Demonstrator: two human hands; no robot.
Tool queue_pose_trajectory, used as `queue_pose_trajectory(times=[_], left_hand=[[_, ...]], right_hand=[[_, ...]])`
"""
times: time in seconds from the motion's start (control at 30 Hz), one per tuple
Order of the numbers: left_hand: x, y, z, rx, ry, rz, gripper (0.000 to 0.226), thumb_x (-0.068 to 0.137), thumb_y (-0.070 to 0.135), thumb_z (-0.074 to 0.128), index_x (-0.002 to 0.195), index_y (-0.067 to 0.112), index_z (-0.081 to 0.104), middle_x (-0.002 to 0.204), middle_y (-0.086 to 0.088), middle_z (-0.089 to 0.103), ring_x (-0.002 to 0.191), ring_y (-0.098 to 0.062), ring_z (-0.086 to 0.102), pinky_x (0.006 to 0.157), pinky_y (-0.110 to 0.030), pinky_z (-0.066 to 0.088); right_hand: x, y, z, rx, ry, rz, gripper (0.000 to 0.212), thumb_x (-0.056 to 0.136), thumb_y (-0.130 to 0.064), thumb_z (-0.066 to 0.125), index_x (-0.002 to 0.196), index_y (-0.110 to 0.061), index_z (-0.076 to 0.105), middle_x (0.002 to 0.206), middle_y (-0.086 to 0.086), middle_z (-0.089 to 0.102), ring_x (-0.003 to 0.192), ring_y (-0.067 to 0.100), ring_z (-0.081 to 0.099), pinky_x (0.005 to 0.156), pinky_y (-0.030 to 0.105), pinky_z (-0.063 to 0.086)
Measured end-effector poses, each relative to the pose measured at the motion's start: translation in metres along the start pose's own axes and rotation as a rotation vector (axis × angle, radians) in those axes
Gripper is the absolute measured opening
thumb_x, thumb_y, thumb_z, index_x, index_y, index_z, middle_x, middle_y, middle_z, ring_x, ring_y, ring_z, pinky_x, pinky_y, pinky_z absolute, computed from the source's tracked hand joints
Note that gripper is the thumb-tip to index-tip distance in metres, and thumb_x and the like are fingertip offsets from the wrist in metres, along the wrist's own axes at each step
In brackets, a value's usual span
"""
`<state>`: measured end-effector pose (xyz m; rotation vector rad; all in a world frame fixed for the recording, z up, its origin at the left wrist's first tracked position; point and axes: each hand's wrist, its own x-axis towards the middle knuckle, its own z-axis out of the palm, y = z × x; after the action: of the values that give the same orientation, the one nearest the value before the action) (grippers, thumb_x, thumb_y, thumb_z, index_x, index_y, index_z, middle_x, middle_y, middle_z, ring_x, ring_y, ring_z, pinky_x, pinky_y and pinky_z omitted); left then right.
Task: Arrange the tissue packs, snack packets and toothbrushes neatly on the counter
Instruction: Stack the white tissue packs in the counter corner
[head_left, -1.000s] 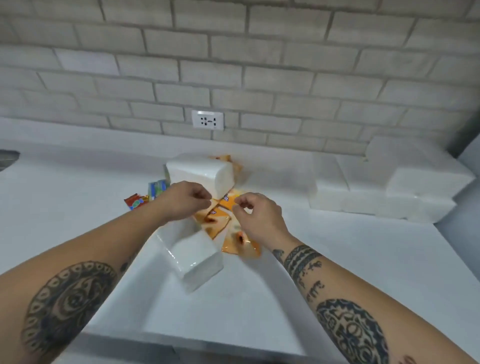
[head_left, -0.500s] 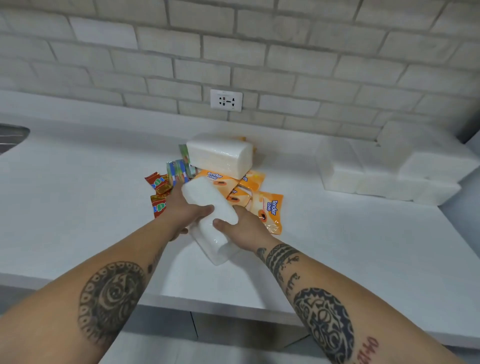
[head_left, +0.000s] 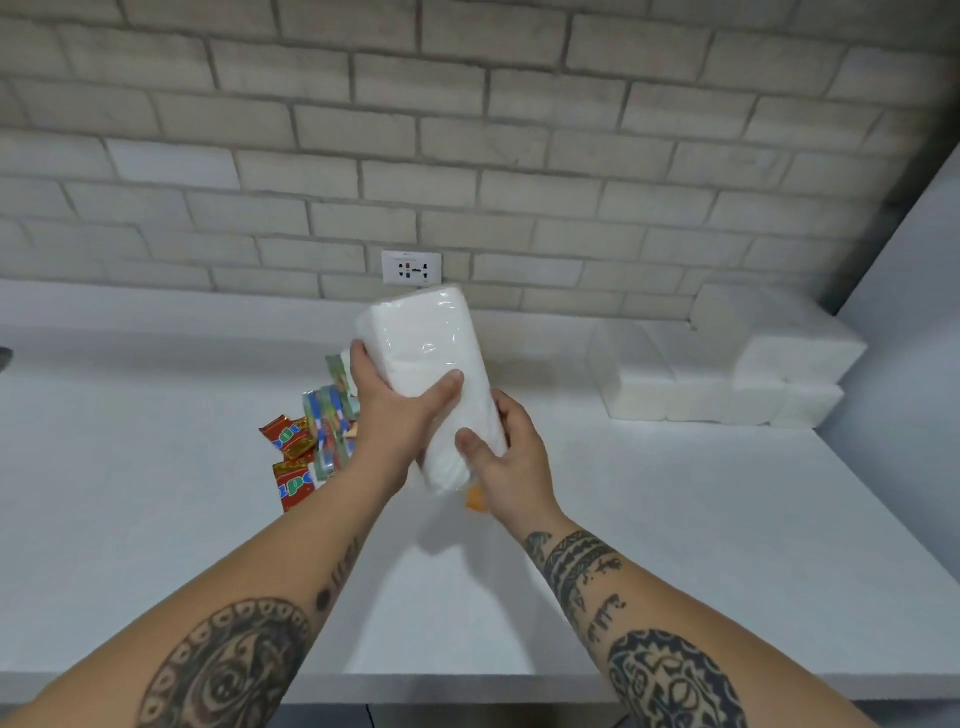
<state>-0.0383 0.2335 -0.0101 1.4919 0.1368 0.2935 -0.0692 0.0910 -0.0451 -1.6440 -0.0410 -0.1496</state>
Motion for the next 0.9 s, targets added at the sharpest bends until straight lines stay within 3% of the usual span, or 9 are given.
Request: queue_pose_trajectory(times=[0.07, 0.17, 0.27, 0.37, 0.43, 0.6, 0.73, 0.9], left_hand=[[0.001, 0.008, 0.011, -0.046, -0.041, -0.017, 0.107, 0.079, 0.026, 0.089, 0.158, 0.032, 0.017, 0.142, 0.005, 0.054, 0.121, -0.017, 0.060, 0.103, -0.050, 0.054], [0.002, 0.018, 0.022, -0.101, -0.115, 0.023, 0.085, 0.081, 0.020, 0.087, 0.147, 0.028, 0.034, 0.129, 0.006, 0.062, 0.113, -0.016, 0.066, 0.092, -0.046, 0.059], [0.000, 0.025, 0.035, -0.218, -0.273, -0.013, 0.071, 0.074, 0.020, 0.087, 0.132, 0.032, 0.047, 0.123, 0.002, 0.069, 0.108, -0.022, 0.072, 0.078, -0.038, 0.062], [-0.003, 0.030, 0.048, -0.301, -0.410, -0.061, 0.081, 0.066, 0.030, 0.090, 0.135, 0.027, 0.049, 0.127, -0.005, 0.071, 0.112, -0.030, 0.073, 0.089, -0.053, 0.061], [-0.003, 0.031, 0.056, -0.315, -0.491, -0.074, 0.086, 0.069, 0.037, 0.089, 0.141, 0.023, 0.045, 0.132, -0.009, 0.069, 0.117, -0.035, 0.070, 0.096, -0.060, 0.057], [-0.007, 0.027, 0.072, -0.257, -0.651, -0.143, 0.073, 0.080, 0.034, 0.082, 0.143, 0.021, 0.048, 0.132, -0.012, 0.070, 0.116, -0.035, 0.071, 0.099, -0.057, 0.056], [-0.008, 0.026, 0.089, -0.216, -0.626, -0.093, 0.059, 0.079, 0.026, 0.081, 0.133, 0.019, 0.059, 0.122, -0.011, 0.075, 0.109, -0.034, 0.074, 0.093, -0.054, 0.059], [-0.008, 0.028, 0.131, -0.195, -0.575, -0.054, 0.042, 0.092, 0.012, 0.076, 0.132, 0.016, 0.062, 0.117, -0.008, 0.077, 0.104, -0.028, 0.076, 0.085, -0.043, 0.061]], right_hand=[[0.002, -0.008, -0.009, 0.025, 0.032, -0.030, 0.046, 0.092, -0.024, 0.072, 0.132, -0.035, 0.054, 0.118, -0.016, 0.068, 0.102, -0.002, 0.068, 0.085, 0.022, 0.057], [0.007, -0.017, -0.027, 0.054, 0.048, -0.032, 0.037, 0.087, -0.044, 0.065, 0.122, -0.038, 0.057, 0.117, -0.007, 0.071, 0.103, 0.011, 0.071, 0.088, 0.043, 0.061], [0.017, -0.033, -0.047, 0.148, 0.011, 0.016, 0.063, 0.078, -0.063, 0.069, 0.132, -0.036, 0.052, 0.130, -0.002, 0.066, 0.112, 0.015, 0.069, 0.095, 0.044, 0.059], [0.025, -0.048, -0.066, 0.150, -0.066, 0.071, 0.089, 0.072, -0.073, 0.074, 0.147, -0.038, 0.041, 0.138, -0.006, 0.063, 0.117, 0.017, 0.068, 0.098, 0.049, 0.057], [0.024, -0.053, -0.075, 0.145, -0.048, 0.052, 0.078, 0.077, -0.067, 0.074, 0.144, -0.036, 0.047, 0.131, -0.004, 0.068, 0.113, 0.020, 0.070, 0.096, 0.051, 0.058], [0.021, -0.050, -0.087, 0.192, 0.078, -0.024, 0.051, 0.095, -0.045, 0.068, 0.141, -0.032, 0.051, 0.127, -0.007, 0.071, 0.110, 0.018, 0.072, 0.093, 0.046, 0.060], [0.023, -0.045, -0.096, 0.101, 0.145, -0.007, 0.068, 0.089, -0.061, 0.066, 0.148, -0.036, 0.045, 0.137, -0.004, 0.065, 0.114, 0.016, 0.070, 0.097, 0.045, 0.058], [0.031, -0.049, -0.126, 0.081, 0.219, -0.043, 0.049, 0.099, -0.047, 0.061, 0.145, -0.033, 0.052, 0.122, -0.006, 0.074, 0.107, 0.015, 0.073, 0.097, 0.047, 0.058]])
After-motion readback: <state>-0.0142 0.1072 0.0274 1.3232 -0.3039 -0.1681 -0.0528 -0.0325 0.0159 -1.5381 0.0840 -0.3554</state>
